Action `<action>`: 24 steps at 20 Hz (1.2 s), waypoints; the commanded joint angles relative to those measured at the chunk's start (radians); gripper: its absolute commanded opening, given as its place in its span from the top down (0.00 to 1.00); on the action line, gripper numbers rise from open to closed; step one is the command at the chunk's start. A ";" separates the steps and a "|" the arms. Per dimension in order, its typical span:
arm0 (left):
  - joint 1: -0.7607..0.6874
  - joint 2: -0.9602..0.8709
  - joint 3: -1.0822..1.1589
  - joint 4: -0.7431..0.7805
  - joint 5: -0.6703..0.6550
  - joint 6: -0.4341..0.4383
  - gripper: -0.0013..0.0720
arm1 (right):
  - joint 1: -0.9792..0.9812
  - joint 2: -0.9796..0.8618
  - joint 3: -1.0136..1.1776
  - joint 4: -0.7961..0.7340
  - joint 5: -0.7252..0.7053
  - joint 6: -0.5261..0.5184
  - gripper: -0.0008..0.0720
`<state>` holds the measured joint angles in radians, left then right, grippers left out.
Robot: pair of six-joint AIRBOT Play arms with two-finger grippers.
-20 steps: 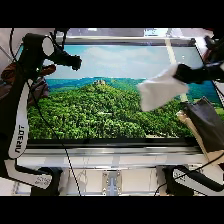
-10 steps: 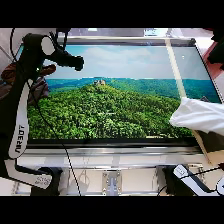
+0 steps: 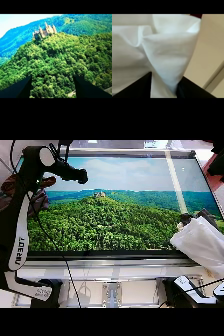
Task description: Fold the shirts.
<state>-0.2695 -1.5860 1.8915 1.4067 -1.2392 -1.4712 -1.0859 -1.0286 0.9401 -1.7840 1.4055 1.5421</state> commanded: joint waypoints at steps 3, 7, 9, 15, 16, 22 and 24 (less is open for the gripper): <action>0.000 0.000 0.001 -0.023 -0.001 0.000 0.19 | -0.011 0.003 -0.003 0.029 -0.024 0.003 0.46; 0.000 0.000 0.001 -0.022 -0.008 0.000 0.19 | -0.011 0.070 0.182 0.034 0.001 0.037 0.46; 0.000 0.000 0.001 -0.023 -0.021 0.000 0.19 | -0.011 0.114 0.293 0.047 -0.027 0.101 0.46; 0.000 -0.001 0.001 -0.023 -0.023 0.000 0.19 | 0.042 0.153 0.406 1.012 -0.194 -0.140 0.47; 0.000 -0.003 0.001 -0.023 -0.023 0.000 0.19 | 0.098 0.150 0.405 1.143 -0.172 -0.237 0.47; 0.000 -0.011 0.001 -0.022 -0.034 0.000 0.19 | 0.675 0.145 0.285 0.988 -0.198 -0.388 0.47; 0.000 -0.011 0.001 -0.023 -0.088 -0.006 0.19 | 0.851 0.143 0.196 0.860 -0.268 -0.388 0.47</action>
<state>-0.2695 -1.5955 1.8915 1.3842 -1.2819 -1.4734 -0.4751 -0.8837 1.2243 -0.8112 1.2121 1.2007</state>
